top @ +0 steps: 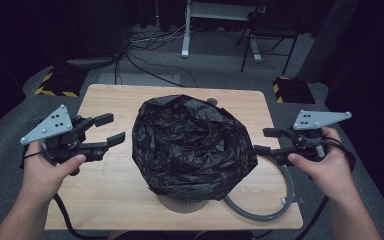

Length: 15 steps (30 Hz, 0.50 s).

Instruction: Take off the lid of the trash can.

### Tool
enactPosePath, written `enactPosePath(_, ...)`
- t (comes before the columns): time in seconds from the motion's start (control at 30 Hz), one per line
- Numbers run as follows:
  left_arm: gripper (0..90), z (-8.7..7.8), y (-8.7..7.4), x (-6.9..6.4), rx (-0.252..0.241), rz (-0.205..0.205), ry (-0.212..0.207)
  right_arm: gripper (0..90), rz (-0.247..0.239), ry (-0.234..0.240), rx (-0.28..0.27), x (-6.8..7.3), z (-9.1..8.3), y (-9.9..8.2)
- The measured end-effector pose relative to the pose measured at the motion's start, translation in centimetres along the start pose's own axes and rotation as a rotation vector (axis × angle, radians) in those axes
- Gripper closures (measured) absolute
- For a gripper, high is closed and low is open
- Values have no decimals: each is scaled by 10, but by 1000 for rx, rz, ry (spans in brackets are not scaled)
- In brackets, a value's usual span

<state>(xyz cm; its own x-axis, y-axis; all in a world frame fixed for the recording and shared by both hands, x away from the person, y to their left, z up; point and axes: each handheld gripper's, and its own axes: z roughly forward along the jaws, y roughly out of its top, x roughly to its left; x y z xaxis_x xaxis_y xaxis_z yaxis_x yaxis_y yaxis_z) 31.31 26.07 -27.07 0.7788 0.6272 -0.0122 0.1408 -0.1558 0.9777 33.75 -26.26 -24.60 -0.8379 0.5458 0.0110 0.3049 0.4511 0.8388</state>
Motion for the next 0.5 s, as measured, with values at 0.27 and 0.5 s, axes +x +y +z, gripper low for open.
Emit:
enactPosePath(0.27,376,25,2,19,30,-47,37,415,10,-67,-29,-13,22,26)
enactPosePath(0.5,451,45,-1,23,69,-57,10,575,-9,-42,-11,-15,56,43)
